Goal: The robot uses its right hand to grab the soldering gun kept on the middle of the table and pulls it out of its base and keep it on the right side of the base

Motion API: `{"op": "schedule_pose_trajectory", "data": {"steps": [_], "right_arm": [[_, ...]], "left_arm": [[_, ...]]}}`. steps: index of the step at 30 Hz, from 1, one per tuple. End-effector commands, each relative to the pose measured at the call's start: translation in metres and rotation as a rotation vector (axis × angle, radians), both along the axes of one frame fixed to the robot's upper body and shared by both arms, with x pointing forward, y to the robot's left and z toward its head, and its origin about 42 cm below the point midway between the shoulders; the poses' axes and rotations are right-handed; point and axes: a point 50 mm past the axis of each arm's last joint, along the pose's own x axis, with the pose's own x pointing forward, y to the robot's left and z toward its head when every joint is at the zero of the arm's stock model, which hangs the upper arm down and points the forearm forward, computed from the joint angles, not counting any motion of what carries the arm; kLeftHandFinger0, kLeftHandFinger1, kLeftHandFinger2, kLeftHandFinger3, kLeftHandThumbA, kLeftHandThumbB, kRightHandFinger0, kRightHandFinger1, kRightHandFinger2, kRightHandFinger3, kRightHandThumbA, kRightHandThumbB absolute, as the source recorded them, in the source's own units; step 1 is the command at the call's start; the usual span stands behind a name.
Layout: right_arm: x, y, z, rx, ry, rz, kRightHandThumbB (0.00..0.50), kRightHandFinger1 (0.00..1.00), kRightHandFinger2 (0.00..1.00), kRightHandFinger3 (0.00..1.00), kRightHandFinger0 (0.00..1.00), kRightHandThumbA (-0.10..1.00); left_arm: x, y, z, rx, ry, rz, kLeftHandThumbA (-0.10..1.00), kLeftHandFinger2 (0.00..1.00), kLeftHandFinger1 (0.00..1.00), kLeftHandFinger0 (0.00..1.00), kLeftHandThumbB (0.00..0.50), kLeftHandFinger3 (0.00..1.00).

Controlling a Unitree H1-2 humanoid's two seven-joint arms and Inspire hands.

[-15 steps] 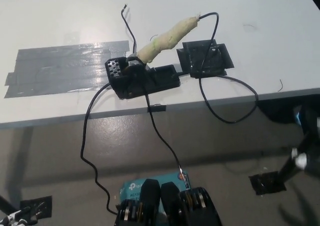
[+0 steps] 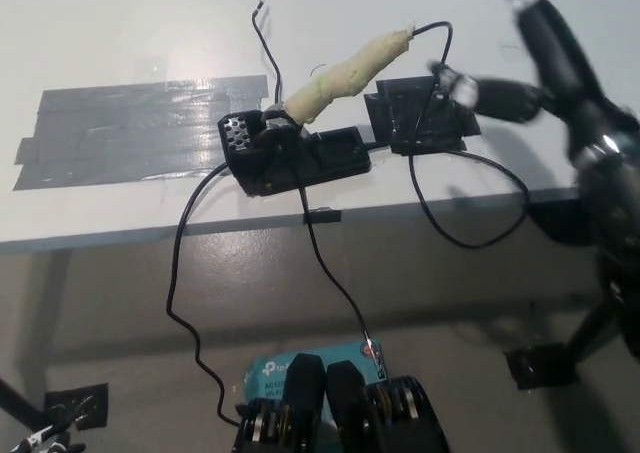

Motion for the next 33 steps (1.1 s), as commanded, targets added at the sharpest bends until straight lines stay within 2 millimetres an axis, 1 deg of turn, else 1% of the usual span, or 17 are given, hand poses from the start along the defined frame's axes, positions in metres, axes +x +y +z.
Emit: {"op": "schedule_pose_trajectory", "data": {"steps": [1, 2, 3, 6, 7, 8, 9, 10, 11, 12, 14, 17, 19, 24, 28, 32, 33], "right_arm": [[0.019, 0.067, 0.049, -0.423, -0.561, -0.044, 0.339, 1.0, 1.0, 1.0, 1.0, 0.72], [0.027, 0.072, 0.045, -0.483, -0.593, -0.041, 0.367, 1.0, 1.0, 1.0, 1.0, 0.68], [0.031, 0.076, 0.043, -0.538, -0.607, -0.043, 0.373, 1.0, 1.0, 1.0, 1.0, 0.72], [0.04, 0.081, 0.039, -0.604, -0.615, -0.012, 0.396, 1.0, 1.0, 1.0, 1.0, 0.69], [0.045, 0.085, 0.035, -0.706, -0.598, 0.023, 0.369, 1.0, 1.0, 1.0, 1.0, 0.73], [0.046, 0.085, 0.035, -0.718, -0.597, 0.026, 0.368, 1.0, 1.0, 1.0, 1.0, 0.73], [0.05, 0.088, 0.032, -0.756, -0.603, 0.055, 0.376, 1.0, 1.0, 1.0, 1.0, 0.69], [0.054, 0.091, 0.028, -0.845, -0.624, 0.074, 0.364, 1.0, 1.0, 1.0, 1.0, 0.7], [0.055, 0.091, 0.028, -0.855, -0.629, 0.073, 0.364, 1.0, 1.0, 1.0, 1.0, 0.71], [0.057, 0.093, 0.026, -0.984, -0.631, 0.085, 0.344, 1.0, 1.0, 1.0, 1.0, 0.75], [0.063, 0.094, 0.02, -1.099, -0.622, 0.098, 0.36, 1.0, 1.0, 1.0, 1.0, 0.74], [0.069, 0.091, 0.017, -1.09, -0.596, 0.088, 0.379, 1.0, 1.0, 1.0, 1.0, 0.68], [0.075, 0.085, 0.011, -1.105, -0.59, 0.062, 0.415, 1.0, 1.0, 1.0, 1.0, 0.65], [0.088, 0.08, 0.005, -1.24, -0.591, 0.021, 0.421, 1.0, 1.0, 1.0, 1.0, 0.67], [0.089, 0.082, -0.002, -1.289, -0.55, 0.018, 0.396, 1.0, 1.0, 1.0, 1.0, 0.69], [0.09, 0.082, -0.012, -1.31, -0.562, 0.014, 0.4, 1.0, 1.0, 1.0, 1.0, 0.62], [0.091, 0.08, -0.016, -1.331, -0.539, -0.006, 0.392, 1.0, 1.0, 1.0, 1.0, 0.57]], "left_arm": [[-0.002, 0.015, 0.016, 0.073, -0.007, -0.05, 0.59, 0.67, 0.51, 0.42, 0.288, 0.82], [-0.001, 0.015, 0.016, 0.076, -0.006, -0.046, 0.59, 0.64, 0.49, 0.41, 0.293, 0.81], [-0.001, 0.016, 0.017, 0.079, -0.008, -0.046, 0.6, 0.64, 0.49, 0.42, 0.295, 0.81], [0.0, 0.016, 0.016, 0.081, -0.008, -0.045, 0.59, 0.61, 0.49, 0.43, 0.306, 0.79], [-0.002, 0.018, 0.014, 0.081, -0.001, -0.035, 0.57, 0.59, 0.49, 0.43, 0.291, 0.76], [-0.002, 0.018, 0.014, 0.081, 0.0, -0.034, 0.57, 0.59, 0.49, 0.43, 0.29, 0.75], [-0.001, 0.019, 0.014, 0.082, 0.007, -0.034, 0.58, 0.59, 0.5, 0.43, 0.282, 0.78], [-0.001, 0.019, 0.015, 0.081, 0.008, -0.034, 0.58, 0.58, 0.5, 0.42, 0.282, 0.79], [0.0, 0.019, 0.014, 0.08, 0.007, -0.035, 0.58, 0.58, 0.5, 0.42, 0.282, 0.79], [0.0, 0.018, 0.013, 0.083, 0.008, -0.036, 0.57, 0.58, 0.51, 0.45, 0.285, 0.81], [0.0, 0.017, 0.013, 0.079, 0.009, -0.039, 0.56, 0.56, 0.49, 0.43, 0.27, 0.78], [-0.001, 0.015, 0.015, 0.09, 0.014, -0.054, 0.57, 0.58, 0.5, 0.43, 0.251, 0.77], [-0.002, 0.015, 0.013, 0.09, 0.014, -0.079, 0.59, 0.64, 0.53, 0.46, 0.238, 0.81], [-0.001, 0.014, 0.012, 0.089, 0.026, -0.09, 0.58, 0.67, 0.56, 0.47, 0.258, 0.82], [-0.002, 0.013, 0.009, 0.09, 0.032, -0.098, 0.58, 0.66, 0.56, 0.48, 0.26, 0.8], [-0.003, 0.012, 0.009, 0.097, 0.04, -0.104, 0.58, 0.66, 0.57, 0.48, 0.246, 0.83], [-0.002, 0.011, 0.008, 0.098, 0.037, -0.112, 0.58, 0.66, 0.56, 0.46, 0.271, 0.84]]}}
